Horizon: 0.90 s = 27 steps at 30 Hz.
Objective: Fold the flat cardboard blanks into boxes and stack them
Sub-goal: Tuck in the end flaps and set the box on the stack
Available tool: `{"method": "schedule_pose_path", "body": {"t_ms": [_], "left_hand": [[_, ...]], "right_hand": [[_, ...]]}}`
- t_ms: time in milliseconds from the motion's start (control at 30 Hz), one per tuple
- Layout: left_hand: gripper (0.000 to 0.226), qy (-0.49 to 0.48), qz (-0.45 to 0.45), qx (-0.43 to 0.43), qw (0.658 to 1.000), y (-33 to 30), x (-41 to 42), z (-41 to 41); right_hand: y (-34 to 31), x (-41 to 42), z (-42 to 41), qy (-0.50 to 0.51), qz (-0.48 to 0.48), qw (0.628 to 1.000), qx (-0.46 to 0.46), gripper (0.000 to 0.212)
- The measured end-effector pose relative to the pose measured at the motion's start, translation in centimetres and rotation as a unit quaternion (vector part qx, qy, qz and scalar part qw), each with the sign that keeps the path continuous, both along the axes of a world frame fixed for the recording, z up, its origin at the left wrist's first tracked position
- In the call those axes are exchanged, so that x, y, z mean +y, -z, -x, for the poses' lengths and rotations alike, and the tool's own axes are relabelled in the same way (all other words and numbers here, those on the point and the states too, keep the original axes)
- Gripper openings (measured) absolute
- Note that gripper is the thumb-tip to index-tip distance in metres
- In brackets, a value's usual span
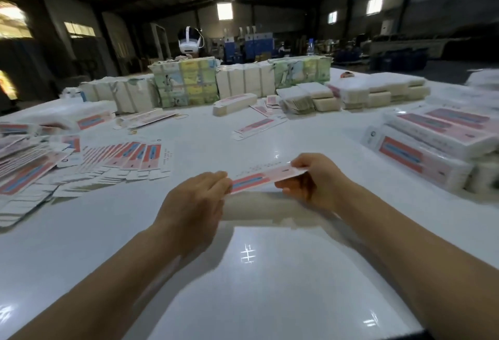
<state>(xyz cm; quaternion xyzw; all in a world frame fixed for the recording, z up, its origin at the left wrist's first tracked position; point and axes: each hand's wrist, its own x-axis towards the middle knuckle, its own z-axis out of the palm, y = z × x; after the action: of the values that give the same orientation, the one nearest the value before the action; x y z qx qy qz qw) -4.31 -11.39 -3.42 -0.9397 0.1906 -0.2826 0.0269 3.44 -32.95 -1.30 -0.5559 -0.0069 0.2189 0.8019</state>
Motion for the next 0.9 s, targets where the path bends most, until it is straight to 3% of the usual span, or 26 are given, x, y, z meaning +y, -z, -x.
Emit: {"method": "schedule_pose_path", "body": {"t_ms": [100, 167, 367, 600, 733, 900], "left_hand": [[0.082, -0.098, 0.031, 0.111, 0.988, -0.5, -2.1, -1.7], [0.095, -0.13, 0.034, 0.118, 0.984, -0.4, -3.6, -2.6], [0.1, -0.069, 0.129, 0.041, 0.988, 0.3, -3.6, -2.4], [0.104, -0.069, 0.062, -0.006, 0.996, 0.3, -3.5, -1.4], [0.102, -0.072, 0.045, -0.042, 0.996, -0.3, -3.6, -1.1], [0.103, -0.092, 0.025, -0.014, 0.995, -0.5, -3.7, -0.8]], "right_hand": [[0.1, 0.5, 0.4, -0.063, 0.002, 0.998, -0.031, 0.02], [0.1, 0.5, 0.5, -0.096, -0.011, 0.994, -0.055, 0.02], [0.2, -0.3, -0.1, -0.179, -0.056, 0.979, -0.086, 0.037], [1.1, -0.3, -0.3, -0.181, 0.005, 0.974, -0.136, 0.044], [0.9, -0.4, -0.2, -0.181, -0.008, 0.971, -0.157, 0.035], [1.5, -0.4, -0.3, -0.157, 0.047, 0.972, -0.17, 0.023]]}}
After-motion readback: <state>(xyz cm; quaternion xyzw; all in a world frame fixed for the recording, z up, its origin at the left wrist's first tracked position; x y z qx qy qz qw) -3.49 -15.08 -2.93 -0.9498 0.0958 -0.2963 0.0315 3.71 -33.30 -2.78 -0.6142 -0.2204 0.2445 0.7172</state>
